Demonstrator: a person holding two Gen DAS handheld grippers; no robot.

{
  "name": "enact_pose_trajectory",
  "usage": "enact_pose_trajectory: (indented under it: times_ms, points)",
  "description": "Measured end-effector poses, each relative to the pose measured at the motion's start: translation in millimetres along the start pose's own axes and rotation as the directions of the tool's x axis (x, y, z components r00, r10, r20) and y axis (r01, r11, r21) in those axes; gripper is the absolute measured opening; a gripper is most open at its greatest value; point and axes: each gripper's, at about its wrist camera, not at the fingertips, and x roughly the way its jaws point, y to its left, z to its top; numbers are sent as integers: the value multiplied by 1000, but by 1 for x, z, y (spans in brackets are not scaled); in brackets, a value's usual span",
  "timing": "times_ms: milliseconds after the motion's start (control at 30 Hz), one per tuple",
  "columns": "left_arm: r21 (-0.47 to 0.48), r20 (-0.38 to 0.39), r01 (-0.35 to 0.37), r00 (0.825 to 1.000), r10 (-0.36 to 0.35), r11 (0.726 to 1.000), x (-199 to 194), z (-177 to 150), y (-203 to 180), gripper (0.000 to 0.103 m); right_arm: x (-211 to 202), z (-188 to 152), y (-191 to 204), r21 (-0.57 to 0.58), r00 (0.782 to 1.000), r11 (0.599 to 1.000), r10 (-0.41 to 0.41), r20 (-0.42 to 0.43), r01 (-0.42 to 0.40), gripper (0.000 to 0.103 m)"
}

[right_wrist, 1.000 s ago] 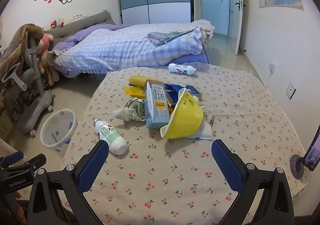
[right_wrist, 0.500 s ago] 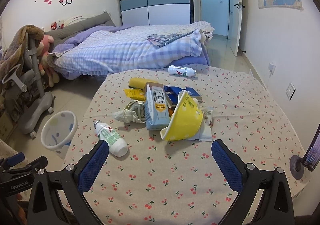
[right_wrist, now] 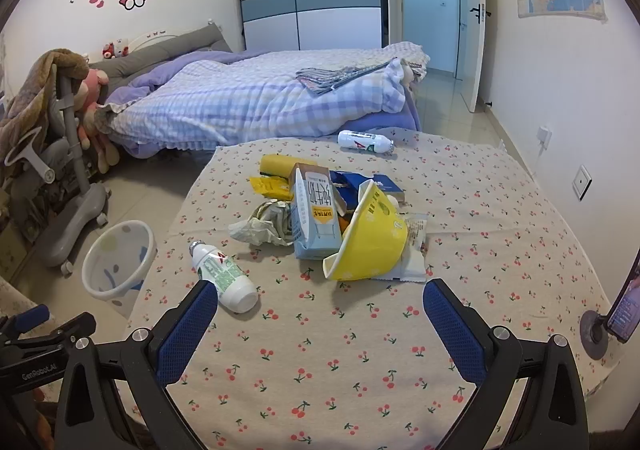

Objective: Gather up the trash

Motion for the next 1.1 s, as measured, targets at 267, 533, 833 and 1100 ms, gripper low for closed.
enact_pose_trajectory:
  times_ms: [267,533,833,1100]
  points:
    - [3,1,1,1000,-1,1000,-1,-1,-1,102,-1,1,0,1,1000,1000,1,0,-1,103]
    - [1,2,-1,1000,1,1000,-1,-2,0,102,-1,1,0,5,1000,1000,2,-2,-2,103]
    - [3,3,0,1000,0,1000,-1,-2,0,102,-1,2,0,5,1000,1000,3,-1,-3,103]
    - [2,4,0,1000,0,1000,-1,-2,0,102,-1,2,0,7,1000,1000,4,-2,-4,103]
